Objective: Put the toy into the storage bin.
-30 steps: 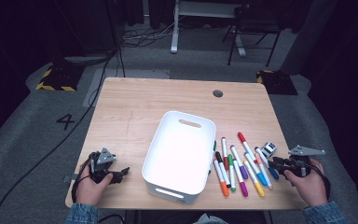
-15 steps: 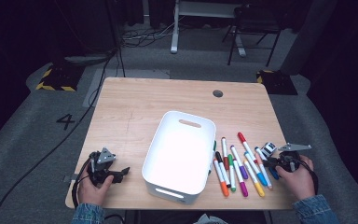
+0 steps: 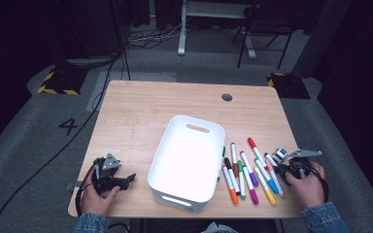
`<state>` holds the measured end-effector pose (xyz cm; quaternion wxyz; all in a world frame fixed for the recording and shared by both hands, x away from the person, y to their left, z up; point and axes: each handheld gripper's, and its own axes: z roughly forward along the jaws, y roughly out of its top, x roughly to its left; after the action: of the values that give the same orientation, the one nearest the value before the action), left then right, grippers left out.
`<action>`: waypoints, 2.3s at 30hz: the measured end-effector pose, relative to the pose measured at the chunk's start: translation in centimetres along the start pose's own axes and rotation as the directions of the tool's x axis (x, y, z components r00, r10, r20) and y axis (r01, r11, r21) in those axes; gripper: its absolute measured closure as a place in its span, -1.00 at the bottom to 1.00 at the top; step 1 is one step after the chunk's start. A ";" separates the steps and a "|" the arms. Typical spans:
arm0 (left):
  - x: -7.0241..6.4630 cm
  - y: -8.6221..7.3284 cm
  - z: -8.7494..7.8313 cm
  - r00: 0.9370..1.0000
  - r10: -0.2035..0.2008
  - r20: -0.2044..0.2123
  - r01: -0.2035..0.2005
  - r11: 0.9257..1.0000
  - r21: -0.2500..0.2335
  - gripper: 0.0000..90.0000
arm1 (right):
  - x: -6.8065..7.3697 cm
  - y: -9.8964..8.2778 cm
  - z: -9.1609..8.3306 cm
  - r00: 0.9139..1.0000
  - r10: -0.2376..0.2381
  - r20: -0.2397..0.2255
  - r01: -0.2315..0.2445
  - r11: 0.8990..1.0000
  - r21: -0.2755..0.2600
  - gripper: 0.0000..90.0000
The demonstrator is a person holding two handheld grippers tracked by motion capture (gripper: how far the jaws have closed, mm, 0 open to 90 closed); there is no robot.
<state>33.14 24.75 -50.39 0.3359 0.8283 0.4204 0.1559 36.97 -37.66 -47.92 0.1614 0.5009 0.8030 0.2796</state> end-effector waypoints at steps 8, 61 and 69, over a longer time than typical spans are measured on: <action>-0.1 0.0 0.0 1.000 -0.004 -0.004 0.004 1.000 -0.002 -0.58 | 0.2 0.9 -1.5 1.000 -0.003 -0.006 0.003 1.000 -0.024 0.70; -0.6 0.2 0.2 1.000 -0.003 -0.012 0.003 1.000 0.009 -0.69 | 10.7 14.3 -8.2 0.869 -0.357 -0.344 0.278 0.925 -0.258 0.70; -0.7 0.4 0.5 1.000 -0.015 -0.012 0.016 1.000 0.012 -0.77 | 13.0 15.2 -7.8 0.834 -0.379 -0.401 0.287 0.919 -0.272 0.70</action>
<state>33.22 23.83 -50.47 0.3297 0.8260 0.4297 0.1557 37.85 -23.11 -32.16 0.0692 0.2565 0.8610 0.4336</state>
